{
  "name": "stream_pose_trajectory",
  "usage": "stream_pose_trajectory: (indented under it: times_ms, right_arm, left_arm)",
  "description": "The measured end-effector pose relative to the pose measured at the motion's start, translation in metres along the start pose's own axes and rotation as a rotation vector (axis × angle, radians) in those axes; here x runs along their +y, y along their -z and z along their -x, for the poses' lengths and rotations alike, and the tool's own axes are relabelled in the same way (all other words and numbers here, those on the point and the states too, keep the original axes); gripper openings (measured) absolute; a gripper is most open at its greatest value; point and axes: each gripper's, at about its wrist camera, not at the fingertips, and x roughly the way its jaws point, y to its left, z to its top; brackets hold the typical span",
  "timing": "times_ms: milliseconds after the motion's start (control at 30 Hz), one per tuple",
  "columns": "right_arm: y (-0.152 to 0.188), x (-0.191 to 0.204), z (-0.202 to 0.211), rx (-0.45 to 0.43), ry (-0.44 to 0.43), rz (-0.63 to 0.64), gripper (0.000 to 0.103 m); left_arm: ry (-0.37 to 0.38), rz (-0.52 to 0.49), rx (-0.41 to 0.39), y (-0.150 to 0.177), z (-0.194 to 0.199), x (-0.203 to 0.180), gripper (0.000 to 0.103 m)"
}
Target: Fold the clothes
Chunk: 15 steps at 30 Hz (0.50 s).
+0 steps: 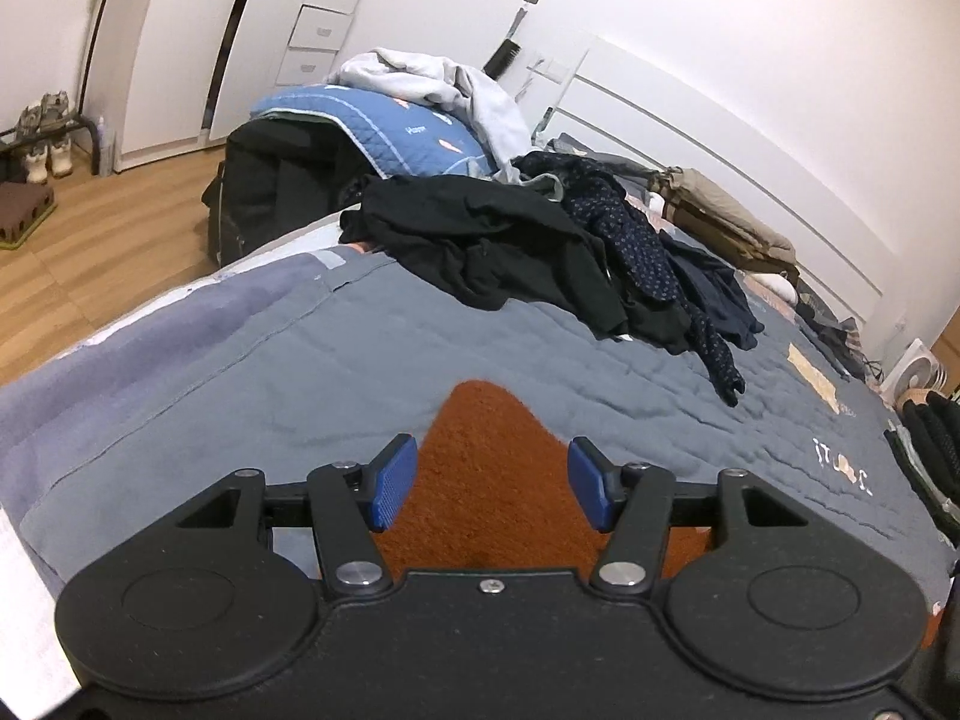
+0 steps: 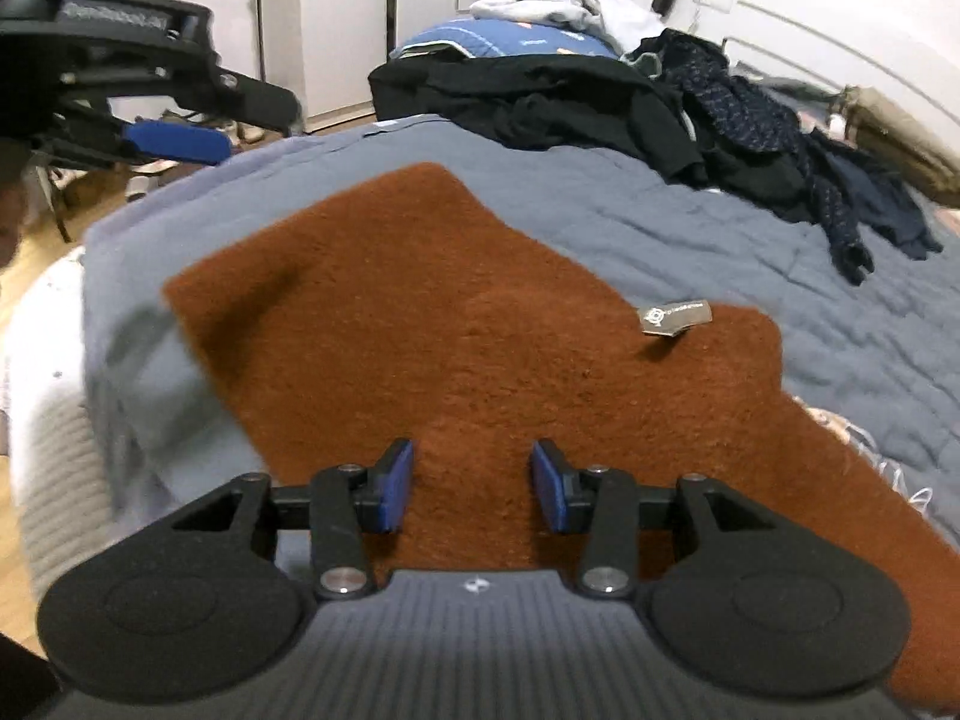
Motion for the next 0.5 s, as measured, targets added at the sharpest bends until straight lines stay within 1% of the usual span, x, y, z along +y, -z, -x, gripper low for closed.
stream_pose_trajectory:
  times_ms: [33,133,233,267,367,467,500]
  right_arm:
    - [-0.001,-0.006,0.004,-0.008,0.002,-0.026,0.009]
    - [-0.003,-0.027,0.017,-0.039,-0.003,-0.124,0.009]
    - [-0.003,-0.062,0.047,-0.132,-0.044,-0.294,0.008]
    - [-0.002,-0.077,0.058,-0.172,-0.069,-0.364,0.008]
    - [0.009,-0.119,0.088,-0.296,-0.105,-0.516,0.008]
    - [0.021,-0.155,0.103,-0.338,-0.083,-0.583,0.009]
    - [0.028,-0.166,0.101,-0.32,-0.069,-0.605,0.009]
  left_arm:
    - [0.001,-0.002,0.0,0.0,0.0,0.0,0.055]
    - [0.001,-0.017,0.002,0.001,-0.001,-0.002,0.055]
    - [-0.001,-0.019,0.007,0.001,-0.003,-0.004,0.055]
    - [0.001,-0.021,0.009,0.001,-0.004,-0.004,0.055]
    - [0.005,-0.035,0.004,0.002,-0.004,-0.008,0.055]
    - [0.0,-0.05,0.009,0.003,-0.007,-0.01,0.055]
    - [-0.005,-0.056,0.011,0.003,-0.008,-0.01,0.055]
